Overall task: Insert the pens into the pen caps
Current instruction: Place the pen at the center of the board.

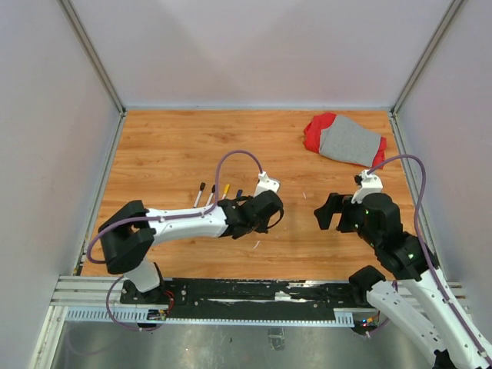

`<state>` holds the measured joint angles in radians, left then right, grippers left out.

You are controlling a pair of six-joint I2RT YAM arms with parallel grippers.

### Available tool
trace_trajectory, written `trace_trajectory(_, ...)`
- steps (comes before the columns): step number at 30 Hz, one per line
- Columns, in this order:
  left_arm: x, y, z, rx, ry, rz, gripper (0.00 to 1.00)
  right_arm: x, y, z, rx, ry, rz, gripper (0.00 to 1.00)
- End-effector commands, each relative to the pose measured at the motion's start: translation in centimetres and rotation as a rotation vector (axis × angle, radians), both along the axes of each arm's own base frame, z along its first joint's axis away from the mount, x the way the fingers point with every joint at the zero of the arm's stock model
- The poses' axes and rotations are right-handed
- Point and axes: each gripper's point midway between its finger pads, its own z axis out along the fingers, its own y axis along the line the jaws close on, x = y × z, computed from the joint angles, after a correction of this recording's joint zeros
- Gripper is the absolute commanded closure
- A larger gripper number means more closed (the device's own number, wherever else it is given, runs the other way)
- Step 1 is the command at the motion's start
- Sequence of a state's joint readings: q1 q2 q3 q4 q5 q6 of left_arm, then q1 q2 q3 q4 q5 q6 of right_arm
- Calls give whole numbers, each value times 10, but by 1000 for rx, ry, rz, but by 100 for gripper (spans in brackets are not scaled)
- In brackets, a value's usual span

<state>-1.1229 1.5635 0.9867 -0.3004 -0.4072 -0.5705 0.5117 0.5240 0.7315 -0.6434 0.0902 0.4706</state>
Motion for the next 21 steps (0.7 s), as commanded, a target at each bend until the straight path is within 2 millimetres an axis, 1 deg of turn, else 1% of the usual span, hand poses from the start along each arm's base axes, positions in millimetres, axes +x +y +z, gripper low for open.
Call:
trace_trajectory(1,17,8,-16,148,39,-14,99,-6,-13,2,-16,4,-48,2)
trace_trajectory(3,22,8,-24,191,66,-21,95,-8,-17,3,-22,4,-61,2)
trace_trajectory(4,25,9,-32,211,86,-25,94,-8,-18,2,-24,7,-65,1)
trace_trajectory(6,26,7,-39,232,119,-40,93,-10,-19,-1,-26,23,-71,2)
trace_trajectory(12,28,6,-49,249,176,-53,90,-14,-20,-9,-38,55,-72,2)
trace_trajectory(21,16,5,-59,239,248,-81,87,-15,-18,-16,-36,74,-66,2)
